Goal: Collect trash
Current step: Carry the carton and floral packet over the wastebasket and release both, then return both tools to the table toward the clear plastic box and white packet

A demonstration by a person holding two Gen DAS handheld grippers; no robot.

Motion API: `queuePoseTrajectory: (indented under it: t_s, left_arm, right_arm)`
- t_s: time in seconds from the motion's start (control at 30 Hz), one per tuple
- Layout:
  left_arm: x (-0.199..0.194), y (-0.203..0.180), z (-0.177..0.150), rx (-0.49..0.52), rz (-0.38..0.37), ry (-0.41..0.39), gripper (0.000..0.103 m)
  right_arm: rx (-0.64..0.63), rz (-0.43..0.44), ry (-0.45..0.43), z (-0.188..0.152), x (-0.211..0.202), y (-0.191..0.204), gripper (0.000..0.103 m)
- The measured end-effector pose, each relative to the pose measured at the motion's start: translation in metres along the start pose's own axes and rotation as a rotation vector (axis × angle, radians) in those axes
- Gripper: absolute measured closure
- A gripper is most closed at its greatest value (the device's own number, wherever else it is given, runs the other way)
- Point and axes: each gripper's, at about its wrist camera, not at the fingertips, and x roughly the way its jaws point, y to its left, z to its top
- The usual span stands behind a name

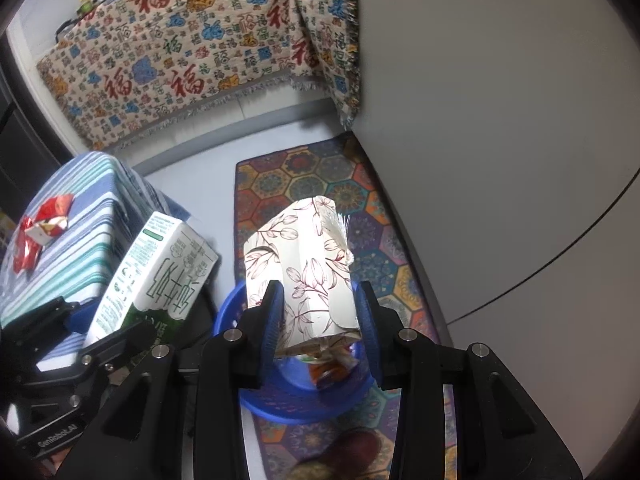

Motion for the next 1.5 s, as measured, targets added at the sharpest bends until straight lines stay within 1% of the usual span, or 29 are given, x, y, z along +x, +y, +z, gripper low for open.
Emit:
queuePoseTrajectory:
  t_s: [0.2, 0.27, 0.3, 0.33, 0.37, 0.4, 0.43, 0.57, 0.67, 0.73, 0.8, 0.87, 0.93, 1.03, 1.07, 1.13, 1.23, 1.3, 1.37, 1.4, 1.5]
  left_arm:
    - [0.007, -0.005, 0.003, 0.01, 0.008, 0.005, 0.062]
    - [0.009, -0.006, 0.004, 0.018, 0.01, -0.001, 0.061]
    - [0.011, -0.007, 0.004, 0.019, 0.008, -0.004, 0.06]
    - [0.013, -0.007, 0.004, 0.018, 0.0, -0.006, 0.058]
    - [0.017, -0.007, 0.005, 0.018, -0.006, 0.0, 0.046]
    - [0.02, -0.007, 0.005, 0.017, -0.009, 0.004, 0.041]
    - [0.024, -0.007, 0.005, 0.018, -0.016, 0.002, 0.039]
    - [0.03, -0.006, 0.009, 0.015, -0.016, -0.003, 0.039]
    - [0.016, -0.001, 0.011, -0.019, -0.03, -0.021, 0.039]
    - [-0.003, 0.0, 0.011, -0.023, -0.025, -0.047, 0.039]
    - [-0.024, 0.002, 0.009, -0.025, -0.019, -0.07, 0.039]
    - [-0.053, 0.006, 0.003, -0.033, -0.018, -0.094, 0.039]
    - [-0.08, 0.012, -0.011, -0.04, -0.007, -0.106, 0.038]
    - [-0.12, 0.032, -0.043, -0.059, 0.051, -0.105, 0.038]
    - [-0.131, 0.039, -0.053, -0.071, 0.07, -0.103, 0.038]
    - [-0.152, 0.059, -0.077, -0.101, 0.124, -0.097, 0.038]
    - [-0.182, 0.095, -0.112, -0.148, 0.233, -0.081, 0.038]
    - [-0.202, 0.126, -0.133, -0.196, 0.304, -0.075, 0.038]
    - [-0.219, 0.154, -0.147, -0.243, 0.372, -0.068, 0.038]
    - [-0.229, 0.17, -0.155, -0.27, 0.406, -0.07, 0.038]
    - [-0.25, 0.204, -0.166, -0.321, 0.469, -0.08, 0.038]
  right_arm:
    - [0.026, 0.014, 0.002, 0.004, 0.005, -0.003, 0.065]
    - [0.036, 0.021, -0.004, 0.006, 0.006, -0.004, 0.062]
    - [0.046, 0.027, -0.01, 0.007, 0.006, -0.005, 0.058]
    - [0.058, 0.029, -0.022, 0.008, 0.005, -0.005, 0.056]
    - [0.068, 0.029, -0.033, 0.01, 0.005, -0.005, 0.053]
    - [0.08, 0.031, -0.04, 0.011, 0.004, -0.007, 0.048]
    - [0.089, 0.032, -0.044, 0.012, 0.004, -0.009, 0.047]
    - [0.103, 0.006, -0.076, 0.015, -0.004, -0.012, 0.046]
    - [0.091, -0.033, -0.11, 0.015, -0.012, -0.012, 0.036]
    - [0.074, -0.06, -0.142, 0.016, -0.019, -0.008, 0.024]
    - [0.062, -0.077, -0.178, 0.017, -0.027, -0.002, 0.02]
    - [0.047, -0.083, -0.214, 0.018, -0.036, 0.008, 0.017]
    - [0.018, -0.085, -0.261, 0.017, -0.048, 0.024, 0.016]
    - [-0.047, -0.074, -0.317, 0.014, -0.061, 0.055, 0.012]
    - [-0.082, -0.065, -0.334, 0.012, -0.065, 0.073, 0.012]
    - [-0.133, -0.037, -0.341, 0.006, -0.066, 0.101, 0.011]
    - [-0.209, 0.052, -0.316, -0.006, -0.062, 0.152, 0.011]
    - [-0.253, 0.138, -0.284, -0.02, -0.057, 0.193, 0.011]
    - [-0.337, 0.225, -0.232, -0.038, -0.048, 0.241, 0.011]
    - [-0.377, 0.253, -0.208, -0.046, -0.043, 0.259, 0.011]
    - [-0.508, 0.317, -0.13, -0.074, -0.028, 0.315, 0.011]
